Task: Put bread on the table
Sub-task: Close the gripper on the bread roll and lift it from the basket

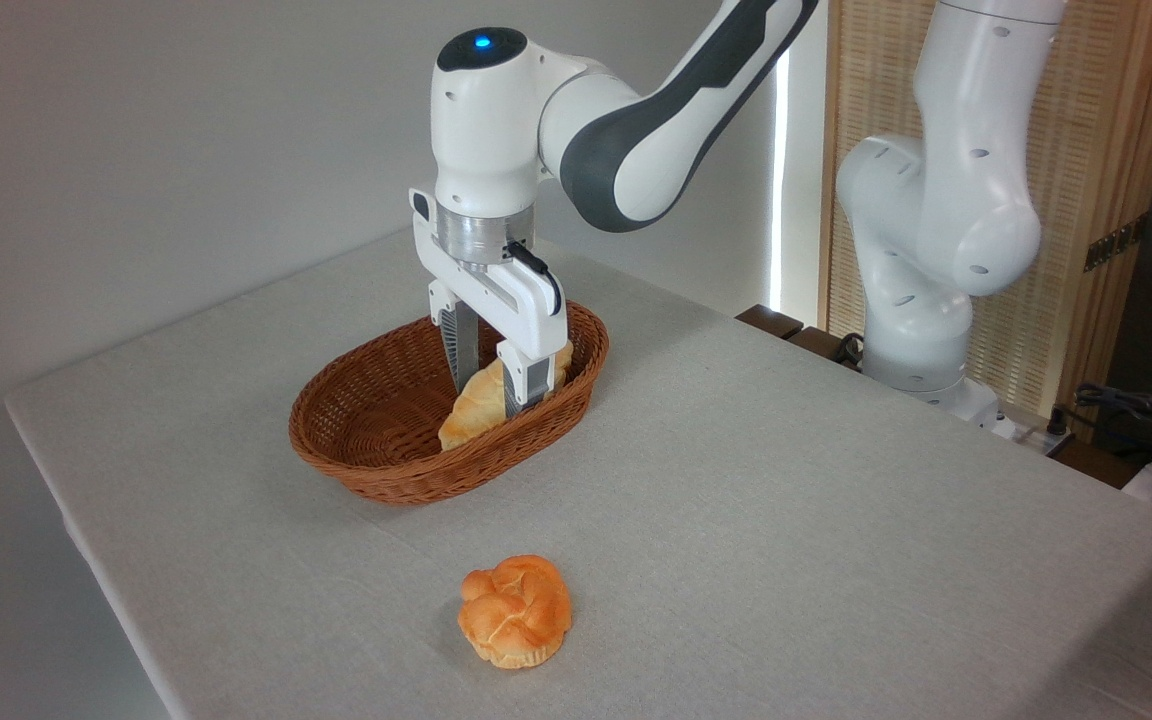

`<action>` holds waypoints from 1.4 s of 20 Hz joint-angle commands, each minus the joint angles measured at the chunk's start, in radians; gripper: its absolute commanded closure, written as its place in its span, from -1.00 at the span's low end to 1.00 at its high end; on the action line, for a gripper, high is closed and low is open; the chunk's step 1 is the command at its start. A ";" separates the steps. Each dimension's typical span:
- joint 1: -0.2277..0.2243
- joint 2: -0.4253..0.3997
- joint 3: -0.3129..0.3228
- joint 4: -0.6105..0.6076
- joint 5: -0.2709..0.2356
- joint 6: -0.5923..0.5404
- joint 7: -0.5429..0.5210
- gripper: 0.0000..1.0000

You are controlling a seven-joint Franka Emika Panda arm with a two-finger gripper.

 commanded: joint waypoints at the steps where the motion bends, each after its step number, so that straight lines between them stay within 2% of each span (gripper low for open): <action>1: -0.024 0.018 0.018 0.001 -0.009 0.024 0.002 0.27; 9: -0.022 0.005 0.039 0.018 -0.007 -0.005 0.002 0.28; 14: -0.022 -0.008 0.125 0.161 -0.005 -0.236 0.023 0.28; 16: -0.024 -0.008 0.159 0.208 -0.012 -0.284 0.032 0.26; 19: -0.071 -0.009 0.245 0.252 -0.036 -0.313 0.032 0.26; 20: -0.102 -0.011 0.284 0.266 -0.041 -0.317 0.032 0.26; 23: -0.126 -0.020 0.317 0.289 -0.028 -0.362 0.038 0.26; 25: -0.114 -0.019 0.318 0.309 0.013 -0.444 0.092 0.26; 26: -0.108 -0.017 0.318 0.315 0.063 -0.515 0.135 0.25; 27: -0.099 -0.015 0.315 0.318 0.138 -0.552 0.156 0.22; 28: -0.096 -0.012 0.312 0.318 0.178 -0.560 0.158 0.21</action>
